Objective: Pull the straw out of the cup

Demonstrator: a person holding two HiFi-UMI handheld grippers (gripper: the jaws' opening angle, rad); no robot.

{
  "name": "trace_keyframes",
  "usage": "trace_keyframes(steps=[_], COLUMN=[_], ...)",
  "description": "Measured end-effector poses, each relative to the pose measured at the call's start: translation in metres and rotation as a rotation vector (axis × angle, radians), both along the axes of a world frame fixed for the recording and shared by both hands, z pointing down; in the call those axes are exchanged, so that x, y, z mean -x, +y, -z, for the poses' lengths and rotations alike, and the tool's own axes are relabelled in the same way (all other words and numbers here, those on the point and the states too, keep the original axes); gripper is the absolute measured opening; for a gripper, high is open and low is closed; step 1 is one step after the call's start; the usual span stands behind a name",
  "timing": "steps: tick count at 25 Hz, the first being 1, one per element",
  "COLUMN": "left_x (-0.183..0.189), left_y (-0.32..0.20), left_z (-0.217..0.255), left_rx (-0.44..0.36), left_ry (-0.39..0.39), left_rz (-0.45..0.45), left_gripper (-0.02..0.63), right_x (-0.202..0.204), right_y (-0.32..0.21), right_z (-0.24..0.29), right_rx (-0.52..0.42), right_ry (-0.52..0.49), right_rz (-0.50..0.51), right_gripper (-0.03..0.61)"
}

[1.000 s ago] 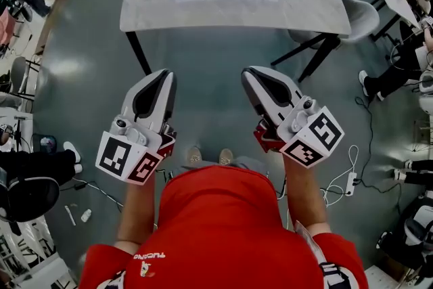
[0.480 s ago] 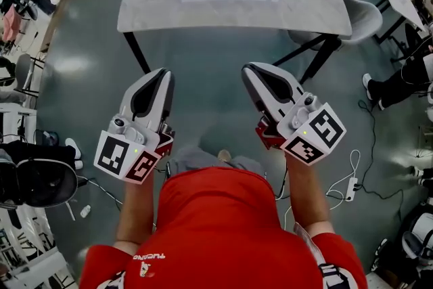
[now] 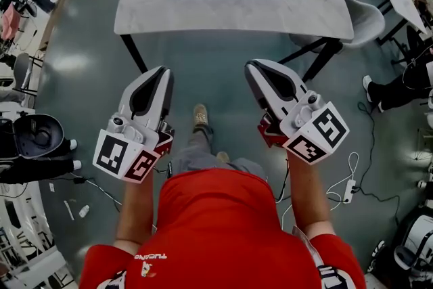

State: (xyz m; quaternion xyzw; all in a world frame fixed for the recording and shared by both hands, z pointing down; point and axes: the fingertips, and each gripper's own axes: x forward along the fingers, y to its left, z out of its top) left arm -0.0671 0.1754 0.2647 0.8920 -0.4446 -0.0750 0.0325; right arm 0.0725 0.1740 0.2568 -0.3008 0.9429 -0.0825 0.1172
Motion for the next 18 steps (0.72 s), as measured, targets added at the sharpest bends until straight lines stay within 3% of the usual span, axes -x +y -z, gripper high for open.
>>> trace_keyframes(steps=[9, 18], left_x=[-0.008, 0.017], left_y=[-0.081, -0.175], left_z=[-0.002, 0.000], left_rx=[-0.008, -0.008], left_ry=[0.026, 0.027], left_rz=[-0.042, -0.059], left_gripper=[0.005, 0.005], right_x=[-0.007, 0.014], right_y=[-0.070, -0.160], right_z=[0.002, 0.009], right_rx=[-0.007, 0.000], right_ry=[0.022, 0.034], right_rz=[-0.040, -0.072], right_gripper=[0.000, 0.000])
